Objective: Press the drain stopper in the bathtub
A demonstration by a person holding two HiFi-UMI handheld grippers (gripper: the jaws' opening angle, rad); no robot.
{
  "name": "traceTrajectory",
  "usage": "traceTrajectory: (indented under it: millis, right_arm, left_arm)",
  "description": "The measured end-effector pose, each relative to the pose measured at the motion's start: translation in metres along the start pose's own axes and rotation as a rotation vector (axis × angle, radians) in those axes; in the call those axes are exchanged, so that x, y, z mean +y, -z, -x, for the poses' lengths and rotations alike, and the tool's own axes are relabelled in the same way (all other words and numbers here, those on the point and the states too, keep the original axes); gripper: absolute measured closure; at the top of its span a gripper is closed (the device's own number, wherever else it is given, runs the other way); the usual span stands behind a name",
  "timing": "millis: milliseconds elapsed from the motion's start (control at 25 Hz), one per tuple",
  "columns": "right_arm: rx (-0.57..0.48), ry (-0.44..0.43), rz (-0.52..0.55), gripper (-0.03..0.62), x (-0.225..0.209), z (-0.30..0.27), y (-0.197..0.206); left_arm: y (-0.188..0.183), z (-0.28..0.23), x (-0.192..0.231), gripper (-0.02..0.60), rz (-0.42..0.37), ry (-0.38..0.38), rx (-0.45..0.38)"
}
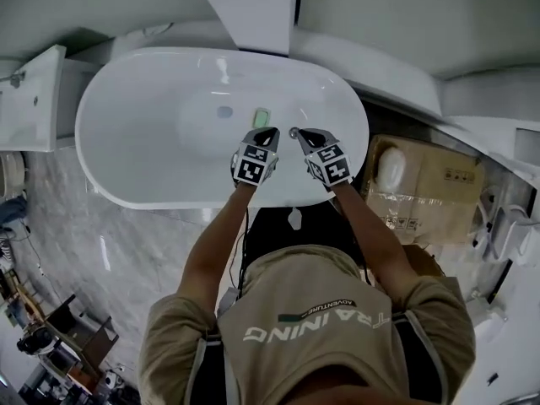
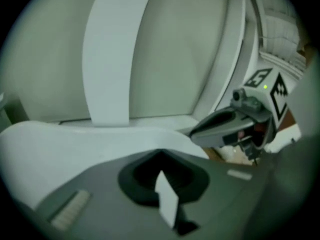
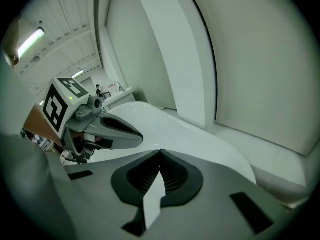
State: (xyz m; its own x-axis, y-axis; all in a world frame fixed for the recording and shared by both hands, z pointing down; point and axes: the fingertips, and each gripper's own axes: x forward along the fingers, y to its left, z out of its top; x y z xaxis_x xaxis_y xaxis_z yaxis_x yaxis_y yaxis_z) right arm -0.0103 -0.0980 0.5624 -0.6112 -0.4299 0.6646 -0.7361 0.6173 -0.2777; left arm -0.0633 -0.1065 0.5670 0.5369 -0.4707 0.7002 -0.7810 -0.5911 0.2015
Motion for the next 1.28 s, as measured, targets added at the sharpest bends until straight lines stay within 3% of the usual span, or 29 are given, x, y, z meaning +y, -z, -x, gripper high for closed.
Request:
traceTrajectory:
  millis: [240, 360, 600, 920, 1080, 1200, 1280]
  right_arm:
    - [-0.201, 0.0, 0.045, 0.586, 0.03, 0.072, -0.095]
    - [-0.254, -0.001, 0.095, 0.585, 0.04, 0.098, -0.125]
    - [-0.354, 0.027, 0.157, 0.585, 0.061, 0.15, -0.166]
    - [-0.511, 0.061, 0.255, 0.585, 0.078, 0.21, -0.22]
    - [-0.594, 0.057, 0.253, 0.585, 0.083, 0.234, -0.251]
    - [-0.647, 0.05, 0.261, 0.585, 0.089, 0.245, -0.273]
    - [-0.672, 0.052, 0.28, 0.585, 0.09, 0.25, -0.288]
  left_arm:
    - [-0.1, 0.073, -0.016, 0.58, 0.004, -0.059, -0.2]
    - [-0.138, 0.102, -0.028, 0.58, -0.031, -0.075, -0.271]
    - [-0.187, 0.142, -0.045, 0.58, -0.106, -0.07, -0.346]
    - [-0.253, 0.207, -0.048, 0.58, -0.183, -0.103, -0.524]
    - [-0.278, 0.241, -0.048, 0.58, -0.209, -0.134, -0.604]
    - [-0.285, 0.26, -0.044, 0.58, -0.207, -0.163, -0.65]
    - [-0.294, 0.268, -0.043, 0.58, -0.172, -0.139, -0.682]
